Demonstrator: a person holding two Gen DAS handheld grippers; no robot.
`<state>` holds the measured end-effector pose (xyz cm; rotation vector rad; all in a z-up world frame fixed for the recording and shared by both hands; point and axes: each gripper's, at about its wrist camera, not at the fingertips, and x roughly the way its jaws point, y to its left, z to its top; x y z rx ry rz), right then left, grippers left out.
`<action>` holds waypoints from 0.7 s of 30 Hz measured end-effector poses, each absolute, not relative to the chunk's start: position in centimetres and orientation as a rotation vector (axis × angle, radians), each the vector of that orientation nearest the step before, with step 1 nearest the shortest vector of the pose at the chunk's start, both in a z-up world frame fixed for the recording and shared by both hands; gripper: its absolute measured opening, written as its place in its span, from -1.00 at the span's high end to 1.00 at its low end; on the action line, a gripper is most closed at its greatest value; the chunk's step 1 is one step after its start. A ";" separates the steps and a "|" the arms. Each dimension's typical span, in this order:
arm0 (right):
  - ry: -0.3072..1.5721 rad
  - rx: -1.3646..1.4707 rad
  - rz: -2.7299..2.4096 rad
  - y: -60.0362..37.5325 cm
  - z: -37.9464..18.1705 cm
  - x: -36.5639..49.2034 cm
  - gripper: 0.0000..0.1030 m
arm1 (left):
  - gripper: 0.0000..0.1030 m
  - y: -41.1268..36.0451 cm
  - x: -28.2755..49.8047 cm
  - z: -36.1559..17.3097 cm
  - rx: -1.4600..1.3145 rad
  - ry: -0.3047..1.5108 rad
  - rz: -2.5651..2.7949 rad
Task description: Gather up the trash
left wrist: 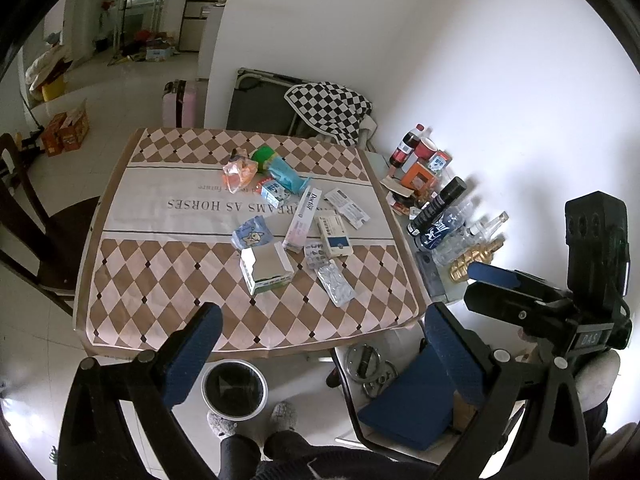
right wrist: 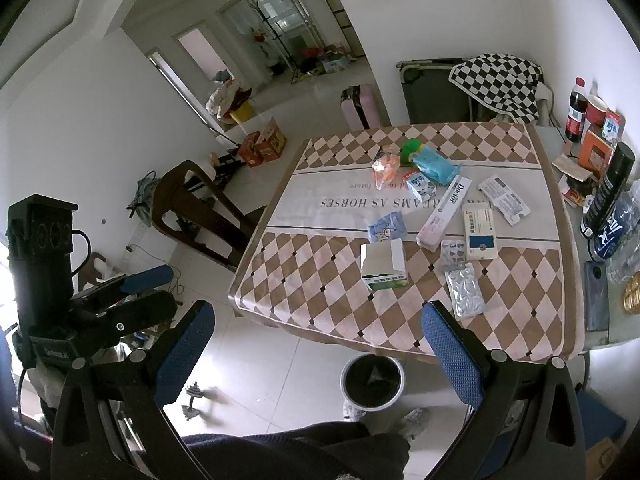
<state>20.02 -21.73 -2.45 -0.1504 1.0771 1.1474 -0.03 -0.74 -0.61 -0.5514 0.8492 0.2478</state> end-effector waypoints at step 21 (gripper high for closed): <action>1.080 -0.149 1.151 -21.3 -2.6 19.8 -1.00 | -1.00 -3.8 0.8 0.2 -0.551 0.847 0.237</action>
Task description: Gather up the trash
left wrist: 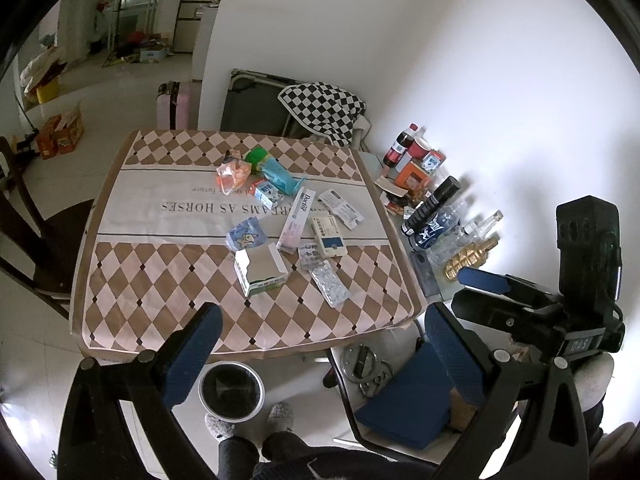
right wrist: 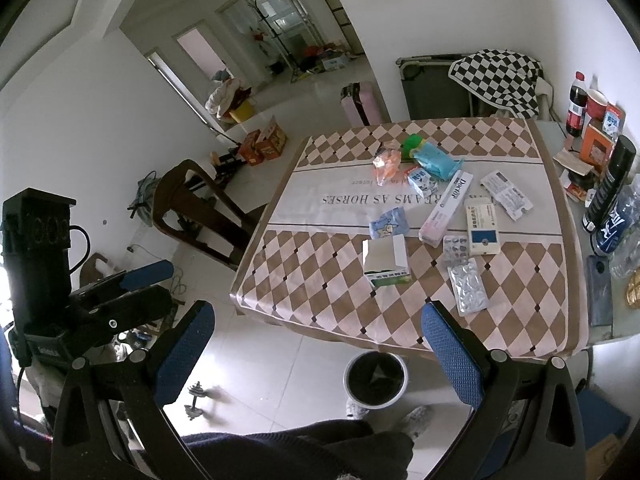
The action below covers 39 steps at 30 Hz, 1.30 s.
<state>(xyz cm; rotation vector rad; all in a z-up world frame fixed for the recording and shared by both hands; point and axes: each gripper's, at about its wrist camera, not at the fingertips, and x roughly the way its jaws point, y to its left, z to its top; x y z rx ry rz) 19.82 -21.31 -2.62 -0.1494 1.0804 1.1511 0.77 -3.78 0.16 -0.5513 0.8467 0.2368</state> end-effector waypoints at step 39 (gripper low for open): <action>1.393 -0.409 0.488 -16.2 -31.3 34.3 -1.00 | -1.00 4.7 14.4 -25.9 -0.718 1.313 0.702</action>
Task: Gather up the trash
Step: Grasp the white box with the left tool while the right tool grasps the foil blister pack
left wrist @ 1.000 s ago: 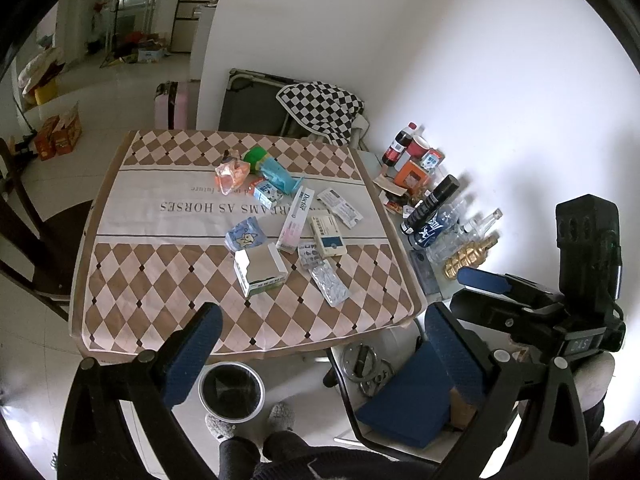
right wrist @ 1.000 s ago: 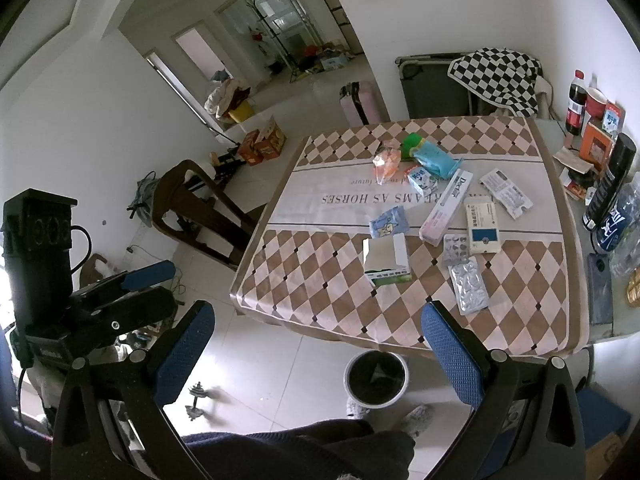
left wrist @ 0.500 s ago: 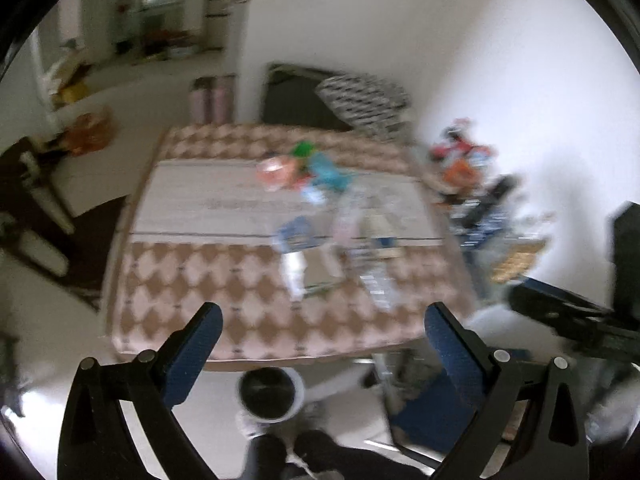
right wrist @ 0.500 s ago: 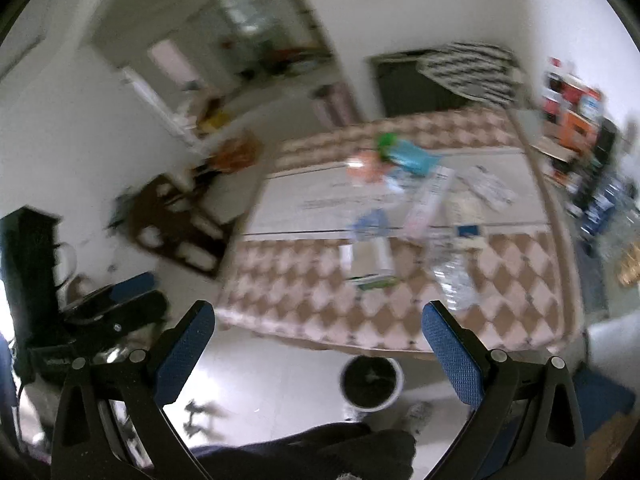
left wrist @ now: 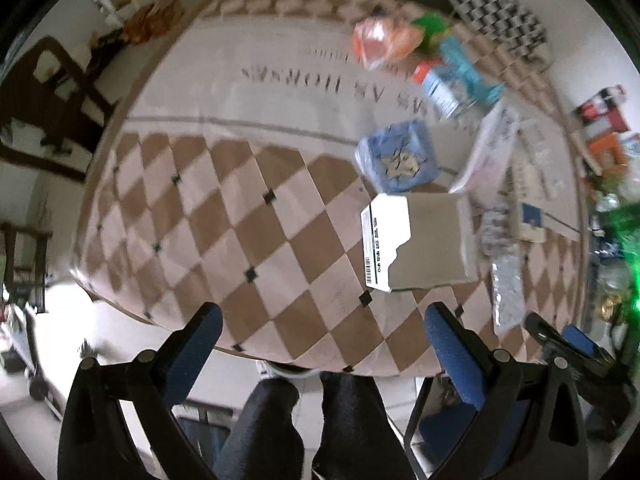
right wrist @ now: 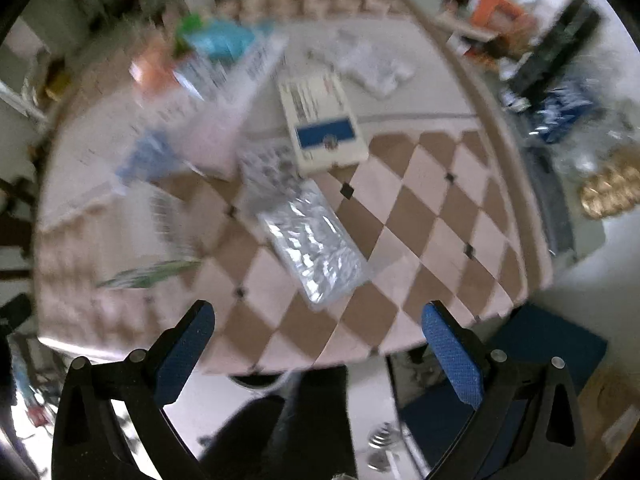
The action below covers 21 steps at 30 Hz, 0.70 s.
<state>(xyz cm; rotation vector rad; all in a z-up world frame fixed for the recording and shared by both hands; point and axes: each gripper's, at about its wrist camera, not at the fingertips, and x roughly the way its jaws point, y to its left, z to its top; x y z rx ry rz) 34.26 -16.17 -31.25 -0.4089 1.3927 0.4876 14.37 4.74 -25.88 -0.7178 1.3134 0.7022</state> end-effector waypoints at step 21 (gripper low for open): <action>1.539 -0.612 0.573 -14.5 -41.3 41.1 -0.41 | -0.83 4.8 25.4 -34.7 -0.838 1.542 0.665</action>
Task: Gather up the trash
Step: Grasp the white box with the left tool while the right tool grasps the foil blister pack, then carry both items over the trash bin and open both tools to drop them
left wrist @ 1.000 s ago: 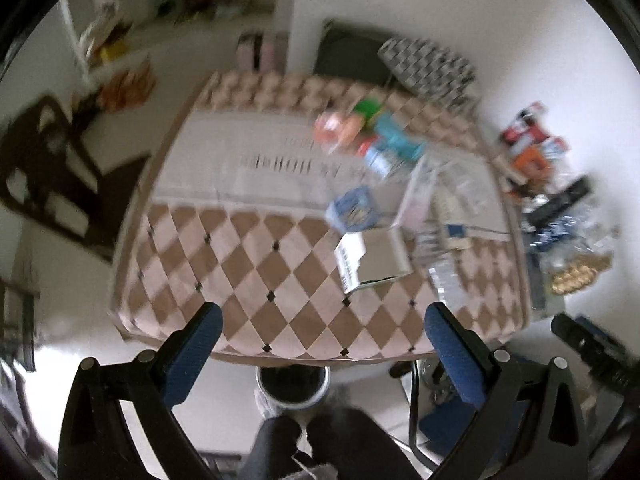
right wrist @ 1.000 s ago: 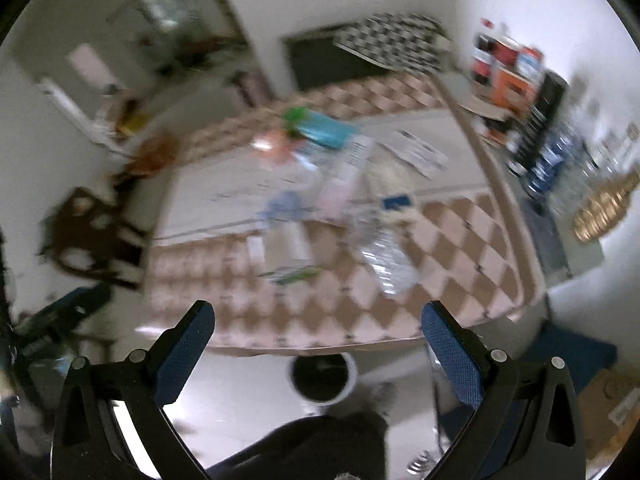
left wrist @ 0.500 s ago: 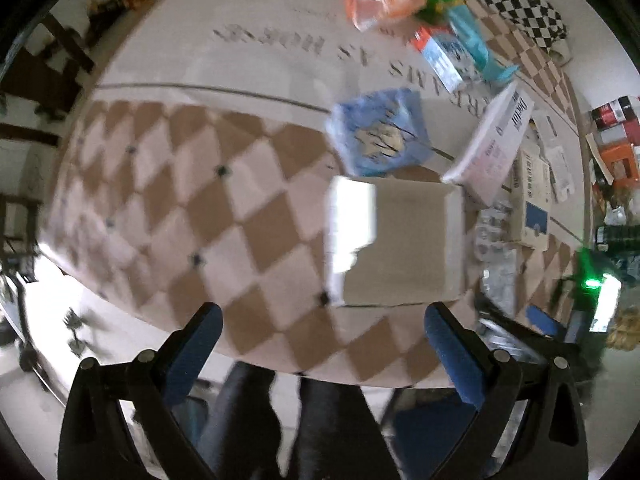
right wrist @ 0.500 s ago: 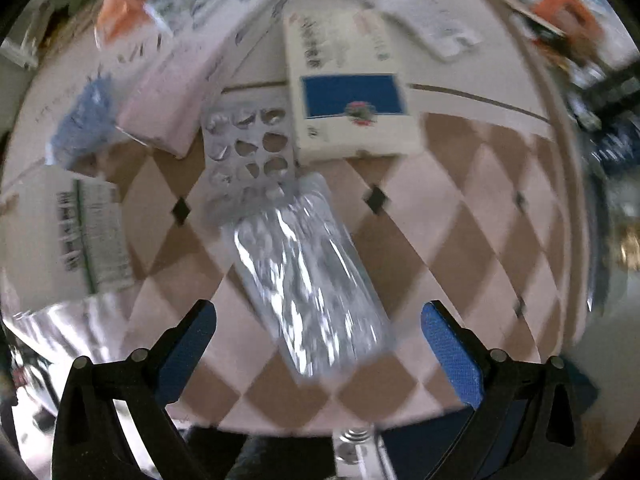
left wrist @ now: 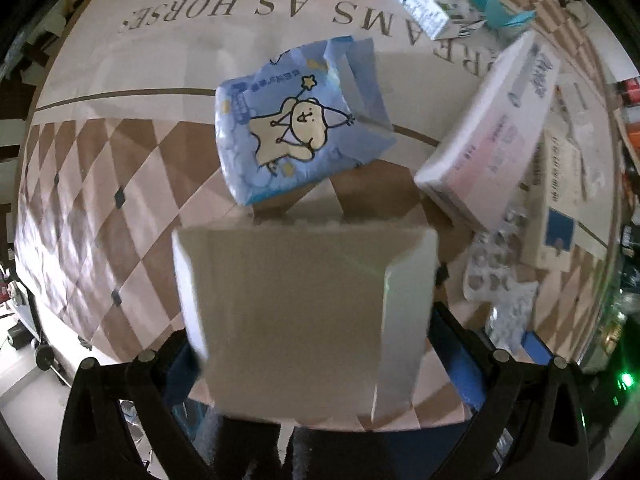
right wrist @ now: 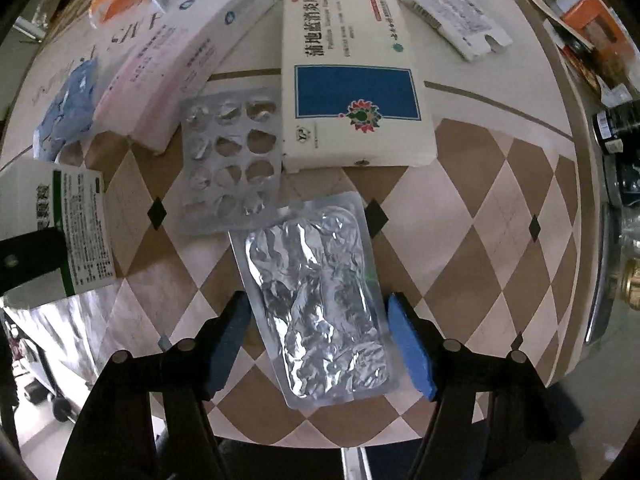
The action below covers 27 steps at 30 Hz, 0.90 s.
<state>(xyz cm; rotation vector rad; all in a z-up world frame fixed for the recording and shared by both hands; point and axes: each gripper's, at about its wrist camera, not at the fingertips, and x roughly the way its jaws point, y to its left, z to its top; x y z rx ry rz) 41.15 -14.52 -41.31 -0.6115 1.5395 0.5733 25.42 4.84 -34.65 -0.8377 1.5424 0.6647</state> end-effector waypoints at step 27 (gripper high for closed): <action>1.523 -0.362 0.798 -15.4 -36.0 32.1 -0.33 | -0.62 3.4 13.3 -27.9 -0.589 1.398 0.733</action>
